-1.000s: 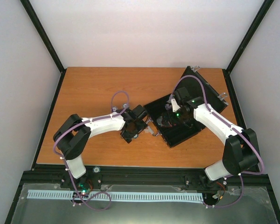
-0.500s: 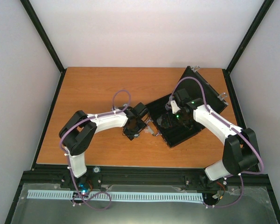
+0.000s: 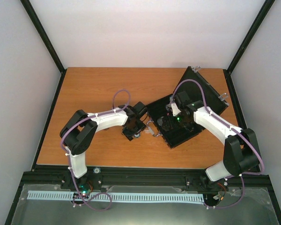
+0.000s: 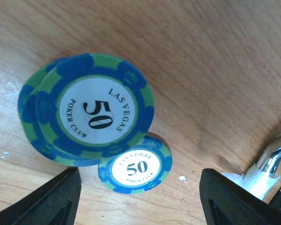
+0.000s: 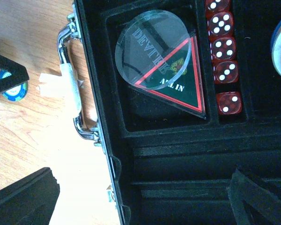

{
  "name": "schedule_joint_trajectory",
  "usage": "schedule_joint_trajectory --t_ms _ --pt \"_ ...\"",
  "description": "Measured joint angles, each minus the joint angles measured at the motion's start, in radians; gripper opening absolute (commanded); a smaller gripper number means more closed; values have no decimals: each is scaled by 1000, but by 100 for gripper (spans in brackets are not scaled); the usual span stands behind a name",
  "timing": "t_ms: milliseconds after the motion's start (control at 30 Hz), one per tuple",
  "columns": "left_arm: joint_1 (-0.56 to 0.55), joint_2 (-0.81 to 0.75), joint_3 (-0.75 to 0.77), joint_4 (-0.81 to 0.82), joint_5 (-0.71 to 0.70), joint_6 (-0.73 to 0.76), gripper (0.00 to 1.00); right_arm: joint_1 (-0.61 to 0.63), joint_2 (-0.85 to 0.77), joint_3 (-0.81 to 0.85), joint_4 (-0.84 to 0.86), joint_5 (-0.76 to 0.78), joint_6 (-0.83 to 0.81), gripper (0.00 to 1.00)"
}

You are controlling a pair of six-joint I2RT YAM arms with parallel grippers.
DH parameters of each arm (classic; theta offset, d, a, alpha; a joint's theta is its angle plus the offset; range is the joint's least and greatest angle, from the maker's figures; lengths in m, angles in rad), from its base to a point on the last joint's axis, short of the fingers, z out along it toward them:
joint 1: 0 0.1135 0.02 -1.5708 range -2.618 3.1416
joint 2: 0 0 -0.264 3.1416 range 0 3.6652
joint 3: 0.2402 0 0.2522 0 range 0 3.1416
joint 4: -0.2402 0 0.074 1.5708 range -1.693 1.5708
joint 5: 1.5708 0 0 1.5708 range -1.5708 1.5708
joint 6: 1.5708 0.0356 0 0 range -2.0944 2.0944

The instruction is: Pack up texas hold em set

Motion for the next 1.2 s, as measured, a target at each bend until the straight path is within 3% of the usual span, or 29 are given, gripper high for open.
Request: schedule_joint_trajectory --t_ms 800,933,1133,1200 --pt "10 74 96 -133 37 33 67 -1 -21 -62 33 -32 -3 100" --pt "14 97 126 -168 43 39 59 -1 -29 -72 42 -38 -3 100" --pt "17 126 163 -220 51 58 54 -2 -39 -89 51 -41 -2 100" --pt "18 128 163 -224 51 62 46 -2 -48 -97 54 -43 -2 100"
